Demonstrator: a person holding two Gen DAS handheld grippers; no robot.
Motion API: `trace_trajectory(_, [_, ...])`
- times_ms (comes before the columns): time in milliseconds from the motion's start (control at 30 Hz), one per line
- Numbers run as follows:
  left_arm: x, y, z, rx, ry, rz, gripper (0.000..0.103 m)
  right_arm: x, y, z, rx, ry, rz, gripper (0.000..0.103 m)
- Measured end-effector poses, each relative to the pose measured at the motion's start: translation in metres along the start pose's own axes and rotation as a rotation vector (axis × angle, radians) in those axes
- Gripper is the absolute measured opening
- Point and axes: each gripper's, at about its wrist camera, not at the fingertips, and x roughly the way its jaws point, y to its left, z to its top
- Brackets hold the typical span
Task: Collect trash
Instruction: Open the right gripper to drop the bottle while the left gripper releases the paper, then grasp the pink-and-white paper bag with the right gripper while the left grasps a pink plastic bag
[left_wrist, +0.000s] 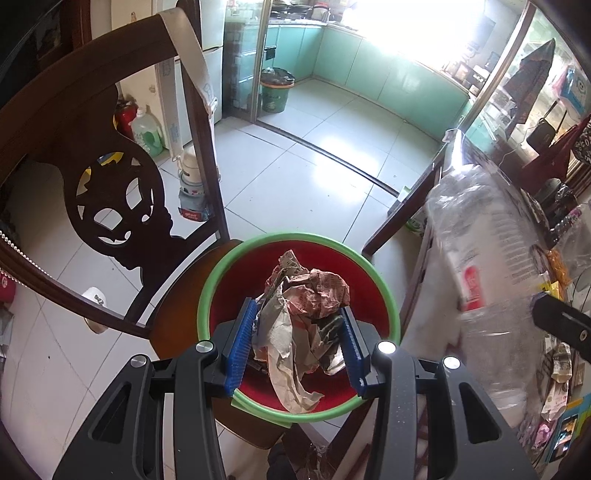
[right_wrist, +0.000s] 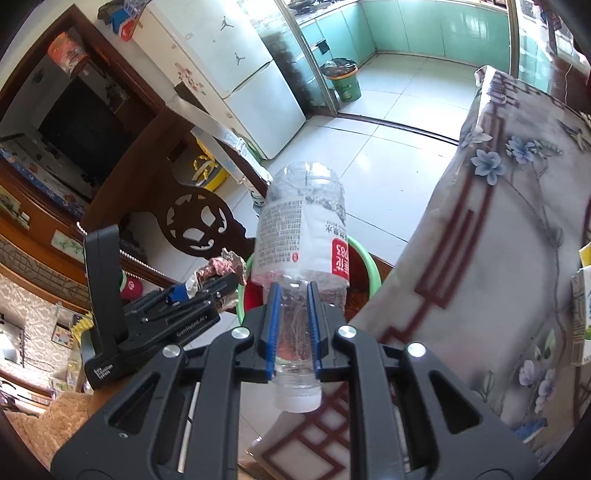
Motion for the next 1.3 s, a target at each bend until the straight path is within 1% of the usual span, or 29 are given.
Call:
trace_trajectory(33, [0.002, 0.001, 0.001, -0.003, 0.003, 0.001, 0.041, 0.001, -0.001, 0.001, 0.006, 0.000, -0.004, 0.041])
trace_trajectory(67, [0.002, 0.001, 0.001, -0.004, 0.005, 0.002, 0.041, 0.000, -0.002, 0.002, 0.009, -0.008, -0.008, 0.047])
trace_trajectory(200, [0.004, 0.000, 0.003, -0.003, 0.008, 0.006, 0.041, -0.007, -0.003, 0.002, -0.001, -0.035, -0.016, 0.047])
trace_trajectory(300, [0.006, -0.003, 0.005, 0.005, 0.008, 0.005, 0.041, -0.013, -0.006, 0.002, 0.004, -0.044, -0.023, 0.051])
trace_trajectory(533, [0.010, -0.012, 0.005, 0.026, 0.012, 0.001, 0.041, -0.029, -0.021, -0.008, 0.030, -0.058, -0.054, 0.052])
trace_trajectory(567, [0.010, -0.013, 0.005, 0.028, 0.014, 0.000, 0.042, -0.031, -0.022, -0.010, 0.034, -0.059, -0.057, 0.052])
trace_trajectory(600, [0.010, -0.014, 0.005, 0.027, 0.014, 0.001, 0.048, -0.033, -0.024, -0.011, 0.038, -0.061, -0.060, 0.052])
trace_trajectory(667, [0.008, -0.014, 0.005, 0.015, 0.008, -0.003, 0.050, -0.037, -0.027, -0.015, 0.047, -0.065, -0.068, 0.052])
trace_trajectory(767, [0.005, -0.018, 0.004, 0.010, -0.001, 0.001, 0.061, -0.043, -0.033, -0.020, 0.061, -0.073, -0.075, 0.052])
trace_trajectory(800, [0.004, -0.019, 0.003, 0.009, -0.003, -0.002, 0.062, -0.045, -0.035, -0.022, 0.065, -0.075, -0.078, 0.052])
trace_trajectory(1000, [-0.002, -0.033, -0.002, 0.029, -0.011, -0.018, 0.065, -0.057, -0.050, -0.038, 0.101, -0.084, -0.105, 0.053])
trace_trajectory(1033, [-0.003, -0.036, -0.003, 0.033, -0.009, -0.024, 0.065, -0.060, -0.054, -0.042, 0.112, -0.085, -0.112, 0.058])
trace_trajectory(1067, [-0.005, -0.040, -0.005, 0.041, -0.008, -0.031, 0.065, -0.062, -0.058, -0.046, 0.120, -0.086, -0.119, 0.059])
trace_trajectory(1167, [-0.008, -0.052, -0.011, 0.065, -0.005, -0.057, 0.065, -0.069, -0.070, -0.061, 0.144, -0.084, -0.141, 0.059])
trace_trajectory(1300, [-0.009, -0.073, -0.018, 0.104, 0.006, -0.085, 0.065, -0.082, -0.089, -0.085, 0.180, -0.081, -0.195, 0.059])
